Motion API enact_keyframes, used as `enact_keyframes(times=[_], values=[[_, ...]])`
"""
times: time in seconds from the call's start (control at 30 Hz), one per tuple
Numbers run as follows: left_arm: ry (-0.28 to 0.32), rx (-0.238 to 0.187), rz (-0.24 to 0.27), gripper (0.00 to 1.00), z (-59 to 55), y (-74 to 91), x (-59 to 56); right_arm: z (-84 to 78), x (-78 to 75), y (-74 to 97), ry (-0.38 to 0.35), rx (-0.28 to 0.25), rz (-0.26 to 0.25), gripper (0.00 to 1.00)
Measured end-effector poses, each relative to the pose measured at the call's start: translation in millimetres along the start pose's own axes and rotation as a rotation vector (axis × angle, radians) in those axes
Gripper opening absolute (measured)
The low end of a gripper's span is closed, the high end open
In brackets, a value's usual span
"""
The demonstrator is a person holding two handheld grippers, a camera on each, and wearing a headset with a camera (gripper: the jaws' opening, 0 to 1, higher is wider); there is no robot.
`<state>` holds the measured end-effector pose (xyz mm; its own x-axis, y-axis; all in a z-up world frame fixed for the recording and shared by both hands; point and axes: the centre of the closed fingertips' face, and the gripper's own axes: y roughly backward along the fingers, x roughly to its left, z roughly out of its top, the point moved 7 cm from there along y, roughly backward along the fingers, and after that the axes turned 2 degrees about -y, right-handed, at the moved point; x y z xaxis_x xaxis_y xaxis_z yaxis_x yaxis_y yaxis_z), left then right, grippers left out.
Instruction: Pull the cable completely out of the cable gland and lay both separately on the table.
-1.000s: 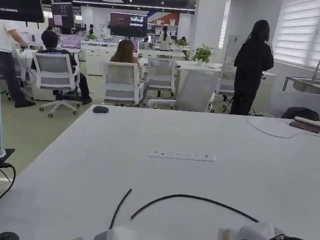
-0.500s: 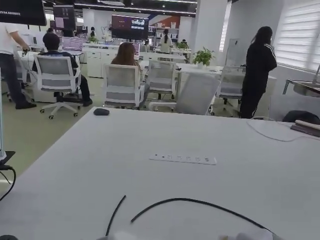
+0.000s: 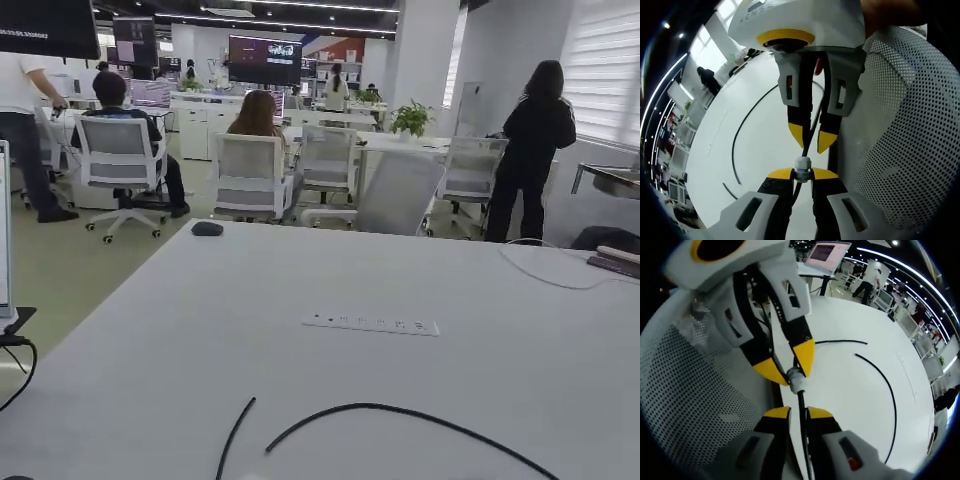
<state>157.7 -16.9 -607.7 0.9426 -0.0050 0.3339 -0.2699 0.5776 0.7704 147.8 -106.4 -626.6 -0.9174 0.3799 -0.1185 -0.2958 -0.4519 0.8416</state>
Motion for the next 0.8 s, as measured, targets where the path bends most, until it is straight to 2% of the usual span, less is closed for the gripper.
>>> enact_keyframes(times=[0.07, 0.2, 0.33, 0.53, 0.6, 0.67, 0.7, 0.73, 0.8], values=[[-0.002, 0.003, -0.005, 0.14, 0.1, -0.8, -1.2, -1.5, -2.2, 1.1, 0.012, 0.005, -0.010, 0.03], [0.003, 0.003, 0.001, 0.14, -0.1, -1.3, 0.3, -3.4, -4.1, 1.1, -0.004, 0.005, -0.018, 0.03], [0.012, 0.014, 0.009, 0.14, -3.6, -0.5, 2.1, -13.4, -10.1, 1.2, -0.016, 0.067, -0.061, 0.03], [0.014, 0.020, 0.011, 0.14, -3.2, -0.6, 1.5, -30.4, -17.9, 2.5, -0.060, 0.172, -0.107, 0.03], [0.014, 0.020, 0.012, 0.14, -3.3, -0.5, 1.5, -32.3, -18.7, 2.9, -0.065, 0.188, -0.115, 0.04], [0.015, 0.020, 0.012, 0.14, -3.3, -0.5, 1.4, -31.7, -17.6, 2.8, -0.071, 0.183, -0.110, 0.06], [0.011, 0.022, 0.011, 0.14, -3.6, -0.7, 1.1, -31.1, -16.5, 1.6, -0.071, 0.175, -0.099, 0.11], [0.012, 0.022, 0.008, 0.14, -3.3, -1.1, 0.5, -28.6, -14.8, 0.2, -0.079, 0.156, -0.090, 0.18], [0.009, 0.021, 0.006, 0.14, -2.6, -1.2, 0.0, -21.7, -10.0, -1.3, -0.060, 0.115, -0.059, 0.21]])
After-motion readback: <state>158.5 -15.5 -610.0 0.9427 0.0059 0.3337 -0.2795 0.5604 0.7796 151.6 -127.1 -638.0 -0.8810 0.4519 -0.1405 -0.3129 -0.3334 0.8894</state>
